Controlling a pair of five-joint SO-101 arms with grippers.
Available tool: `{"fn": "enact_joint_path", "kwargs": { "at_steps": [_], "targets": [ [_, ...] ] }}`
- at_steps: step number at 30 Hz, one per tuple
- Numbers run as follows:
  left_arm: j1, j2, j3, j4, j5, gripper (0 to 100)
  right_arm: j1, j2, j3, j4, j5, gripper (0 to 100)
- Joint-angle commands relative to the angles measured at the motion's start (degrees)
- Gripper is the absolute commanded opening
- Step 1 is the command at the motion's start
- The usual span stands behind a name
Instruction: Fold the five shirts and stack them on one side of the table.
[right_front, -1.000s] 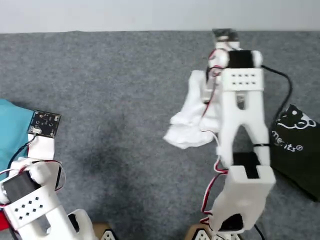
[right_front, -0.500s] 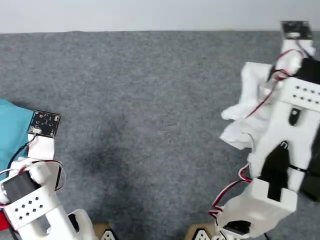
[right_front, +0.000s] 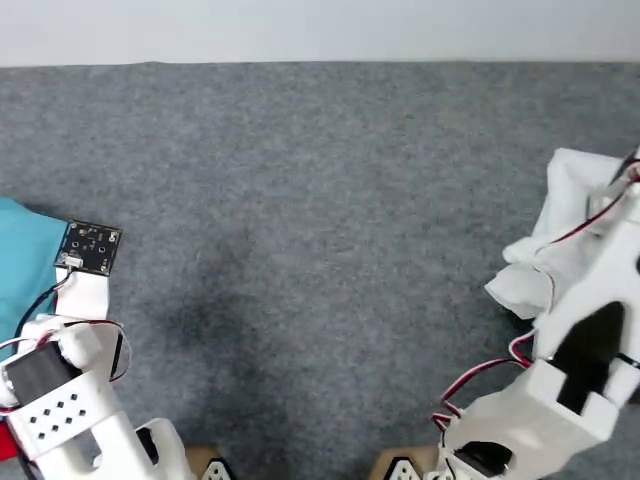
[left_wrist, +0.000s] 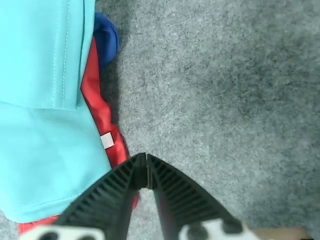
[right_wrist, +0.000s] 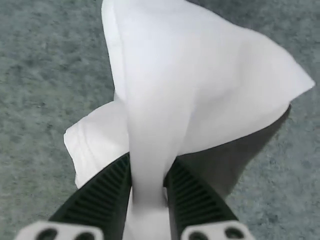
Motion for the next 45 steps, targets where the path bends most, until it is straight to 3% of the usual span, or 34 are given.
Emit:
{"fn": "enact_joint_path", "kwargs": {
  "at_steps": [1, 16, 22, 24, 30, 35, 37, 42, 45],
  "targets": [
    [0.26, -0.26, 0.48, -1.32, -0.44, 1, 3.3, 0.75, -0.97, 1.8, 2.81, 0.9],
    [0.26, -0.26, 0.48, -1.32, -0.44, 1, 11.3, 14.9, -1.23, -10.15, 14.42, 3.3],
    [0.26, -0.26, 0.31, -1.32, -0.44, 1, 14.11, 13.67, -2.02, -11.21, 14.33, 30.6],
    [0.26, -0.26, 0.31, -1.32, -0.44, 1, 14.2, 11.91, -2.29, -9.8, 14.33, 35.5],
    [0.26, -0.26, 0.31, -1.32, -0.44, 1, 9.54, 6.37, -2.29, -3.3, 14.24, 25.1],
    [0.26, -0.26, 0.4, -1.32, -0.44, 1, 2.42, 6.55, -2.02, 2.24, 14.24, 0.2],
    [0.26, -0.26, 0.48, -1.32, -0.44, 1, 1.27, 7.87, -1.93, 2.24, 14.15, 4.0],
    [0.26, -0.26, 0.57, -1.32, -0.53, 1, -2.15, 11.38, -1.85, 2.42, 7.03, 1.6],
    [0.26, -0.26, 0.66, -1.32, -0.53, 1, -3.91, 12.44, 0.44, 2.51, 6.59, 10.2]
  ]
}}
